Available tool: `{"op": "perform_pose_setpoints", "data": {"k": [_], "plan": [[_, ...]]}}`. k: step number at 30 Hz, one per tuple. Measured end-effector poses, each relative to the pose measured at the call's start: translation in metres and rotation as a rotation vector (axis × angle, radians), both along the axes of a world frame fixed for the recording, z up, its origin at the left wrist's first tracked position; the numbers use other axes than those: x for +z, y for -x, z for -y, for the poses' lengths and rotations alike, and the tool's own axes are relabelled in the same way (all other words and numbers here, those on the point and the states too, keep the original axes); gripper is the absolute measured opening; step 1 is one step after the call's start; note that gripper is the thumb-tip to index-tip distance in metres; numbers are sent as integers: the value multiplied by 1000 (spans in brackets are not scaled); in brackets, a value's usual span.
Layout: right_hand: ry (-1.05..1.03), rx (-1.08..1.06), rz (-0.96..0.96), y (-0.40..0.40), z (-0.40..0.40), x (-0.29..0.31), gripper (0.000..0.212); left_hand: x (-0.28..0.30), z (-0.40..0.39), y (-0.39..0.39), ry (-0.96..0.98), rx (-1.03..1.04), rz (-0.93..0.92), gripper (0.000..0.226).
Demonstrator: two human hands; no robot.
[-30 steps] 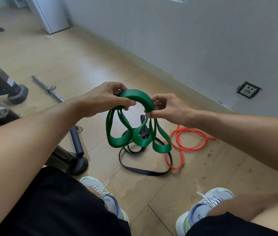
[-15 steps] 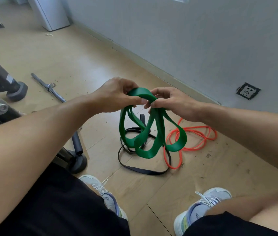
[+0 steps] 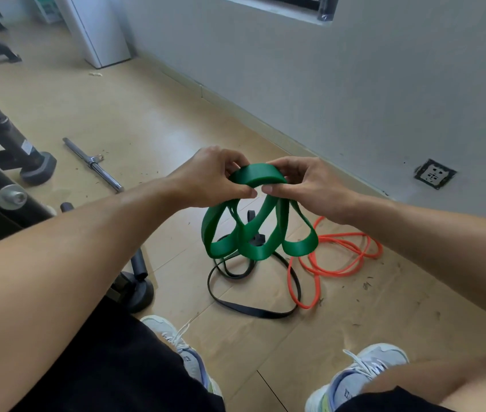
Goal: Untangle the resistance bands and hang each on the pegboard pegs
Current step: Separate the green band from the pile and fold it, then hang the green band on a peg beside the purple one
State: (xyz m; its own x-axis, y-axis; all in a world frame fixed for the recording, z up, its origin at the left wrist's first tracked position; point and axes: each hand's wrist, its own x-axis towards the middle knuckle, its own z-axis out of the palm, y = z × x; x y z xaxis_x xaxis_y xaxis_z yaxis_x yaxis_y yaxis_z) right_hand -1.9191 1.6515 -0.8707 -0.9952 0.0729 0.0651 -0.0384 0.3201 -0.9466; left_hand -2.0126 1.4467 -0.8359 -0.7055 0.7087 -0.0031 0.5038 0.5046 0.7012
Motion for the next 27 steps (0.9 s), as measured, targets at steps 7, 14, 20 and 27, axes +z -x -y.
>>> {"op": "perform_pose_setpoints", "data": {"k": [7,14,20,27], "plan": [[-96,74,167,-7,-7,4,30,-1,2,-3,-20,-22,-13,29],[-122,104,155,-22,-8,2,27,-6,-13,-15,18,-108,45,27],[-168,31,127,-20,-23,-7,27,-19,-31,-13,70,-49,75,27],[-198,-20,203,9,-48,-46,32,-57,-59,14,166,26,103,28]]}}
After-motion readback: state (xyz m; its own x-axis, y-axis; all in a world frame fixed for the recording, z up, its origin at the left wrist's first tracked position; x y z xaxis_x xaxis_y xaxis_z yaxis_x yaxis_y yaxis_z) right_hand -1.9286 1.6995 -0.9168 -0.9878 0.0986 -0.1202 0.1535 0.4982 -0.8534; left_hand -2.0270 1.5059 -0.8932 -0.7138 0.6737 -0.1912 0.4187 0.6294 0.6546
